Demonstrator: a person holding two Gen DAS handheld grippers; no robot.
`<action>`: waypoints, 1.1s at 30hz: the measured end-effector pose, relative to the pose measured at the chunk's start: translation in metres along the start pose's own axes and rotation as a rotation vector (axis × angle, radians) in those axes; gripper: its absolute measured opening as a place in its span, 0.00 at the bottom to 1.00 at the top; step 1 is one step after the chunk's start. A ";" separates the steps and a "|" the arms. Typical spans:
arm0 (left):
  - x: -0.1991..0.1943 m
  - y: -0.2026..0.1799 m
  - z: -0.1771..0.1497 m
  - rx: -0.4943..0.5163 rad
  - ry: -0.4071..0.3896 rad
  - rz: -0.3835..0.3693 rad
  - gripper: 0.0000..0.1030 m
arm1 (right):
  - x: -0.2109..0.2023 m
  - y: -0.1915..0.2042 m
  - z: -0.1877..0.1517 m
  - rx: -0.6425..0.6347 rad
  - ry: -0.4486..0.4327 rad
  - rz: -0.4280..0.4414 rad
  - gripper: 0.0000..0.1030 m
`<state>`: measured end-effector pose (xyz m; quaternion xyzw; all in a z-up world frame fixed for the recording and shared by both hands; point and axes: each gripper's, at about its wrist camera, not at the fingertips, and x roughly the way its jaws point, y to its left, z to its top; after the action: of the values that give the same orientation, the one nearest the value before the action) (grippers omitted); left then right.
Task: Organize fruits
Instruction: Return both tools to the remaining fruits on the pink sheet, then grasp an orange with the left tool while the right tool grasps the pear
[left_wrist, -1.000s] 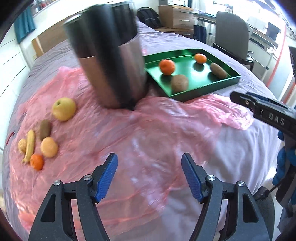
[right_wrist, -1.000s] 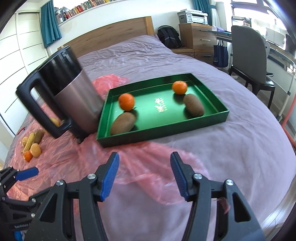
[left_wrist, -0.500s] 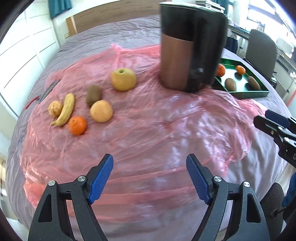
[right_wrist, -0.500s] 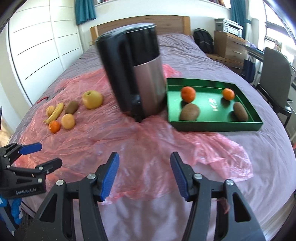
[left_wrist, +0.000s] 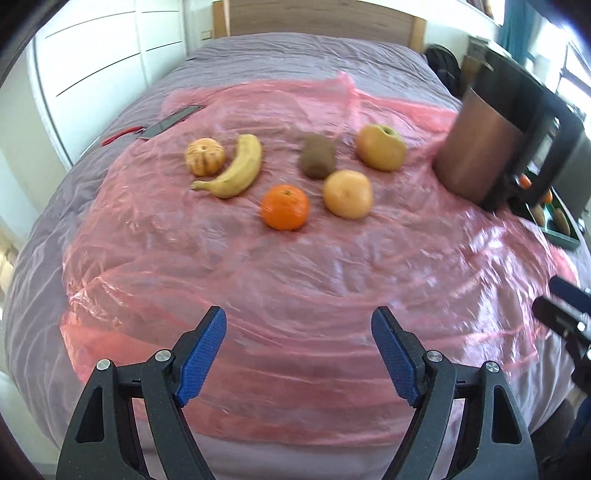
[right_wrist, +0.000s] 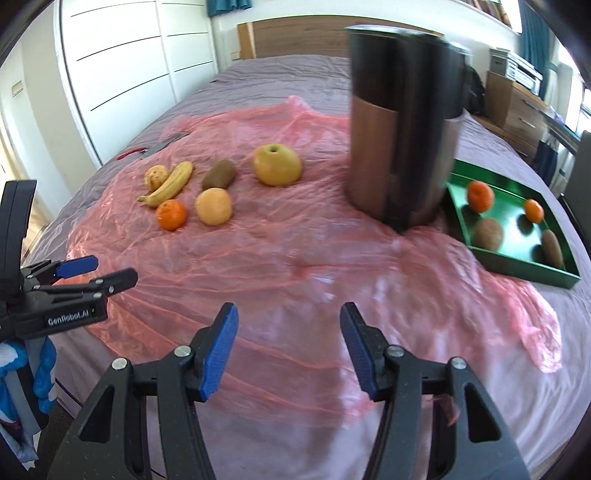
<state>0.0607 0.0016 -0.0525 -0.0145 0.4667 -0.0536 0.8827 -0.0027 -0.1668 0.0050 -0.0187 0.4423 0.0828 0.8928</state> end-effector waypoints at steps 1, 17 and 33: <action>0.001 0.006 0.003 -0.016 -0.008 -0.007 0.74 | 0.005 0.008 0.004 -0.011 0.000 0.011 0.81; 0.068 0.026 0.060 0.003 -0.021 -0.015 0.74 | 0.083 0.045 0.064 -0.025 0.000 0.154 0.81; 0.102 0.026 0.063 0.011 0.009 -0.084 0.54 | 0.163 0.065 0.106 -0.101 0.044 0.253 0.81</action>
<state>0.1718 0.0143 -0.1034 -0.0289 0.4695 -0.0932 0.8775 0.1667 -0.0702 -0.0574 -0.0093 0.4559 0.2164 0.8633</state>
